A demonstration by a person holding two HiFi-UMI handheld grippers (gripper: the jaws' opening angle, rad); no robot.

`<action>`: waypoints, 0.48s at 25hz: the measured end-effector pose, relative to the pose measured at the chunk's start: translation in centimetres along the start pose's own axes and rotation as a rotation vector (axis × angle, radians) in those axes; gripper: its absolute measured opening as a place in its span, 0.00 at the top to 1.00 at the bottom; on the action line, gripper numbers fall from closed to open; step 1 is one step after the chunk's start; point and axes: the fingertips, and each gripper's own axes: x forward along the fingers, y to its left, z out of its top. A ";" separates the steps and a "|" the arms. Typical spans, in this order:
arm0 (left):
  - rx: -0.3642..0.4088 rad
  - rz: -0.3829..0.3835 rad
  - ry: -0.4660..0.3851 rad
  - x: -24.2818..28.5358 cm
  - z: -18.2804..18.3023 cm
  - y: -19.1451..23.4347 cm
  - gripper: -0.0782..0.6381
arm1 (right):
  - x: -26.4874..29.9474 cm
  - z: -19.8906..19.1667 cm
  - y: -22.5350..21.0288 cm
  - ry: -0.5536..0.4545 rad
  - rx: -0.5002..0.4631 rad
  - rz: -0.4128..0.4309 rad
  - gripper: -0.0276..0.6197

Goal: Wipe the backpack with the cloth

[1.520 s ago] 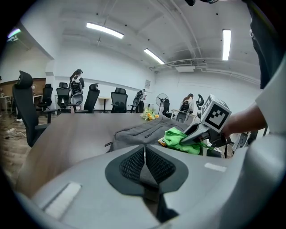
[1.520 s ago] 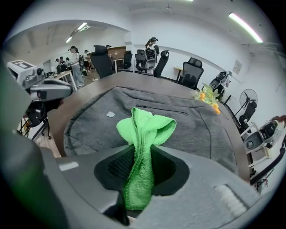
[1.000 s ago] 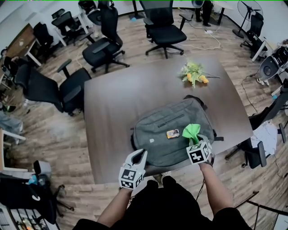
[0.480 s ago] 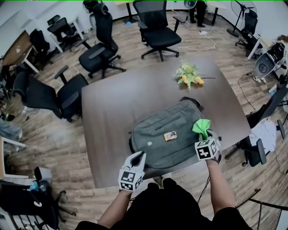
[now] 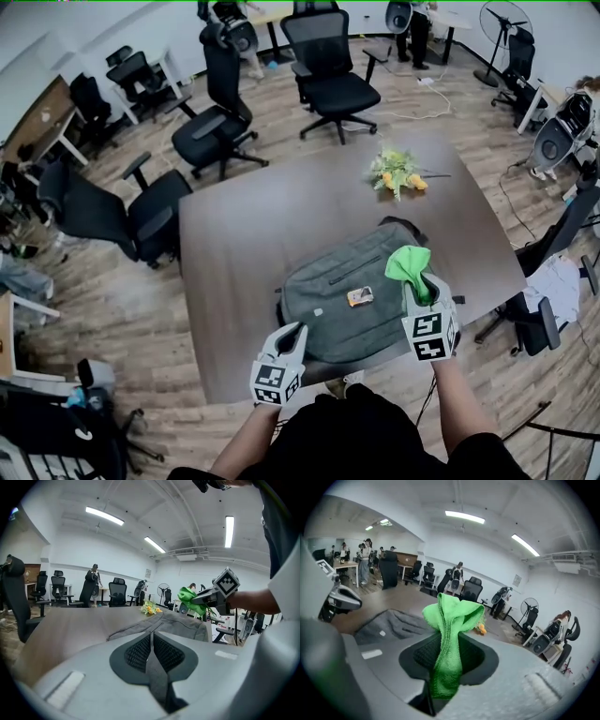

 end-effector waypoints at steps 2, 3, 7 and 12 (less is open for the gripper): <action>-0.005 0.010 -0.037 -0.3 1.3 0.1 0.84 | -1.2 3.1 1.0 -0.107 0.003 0.028 0.80; -0.006 0.018 -0.064 -0.5 2.3 0.1 0.85 | -1.7 4.6 1.5 -0.159 0.011 0.047 0.80; 0.003 0.043 -0.179 -1.6 7.4 0.4 0.86 | -3.9 9.2 3.1 -0.350 0.057 0.119 0.80; 0.035 0.099 -0.309 -3.5 13.3 2.0 0.87 | -6.0 12.8 5.5 -0.558 0.052 0.183 0.80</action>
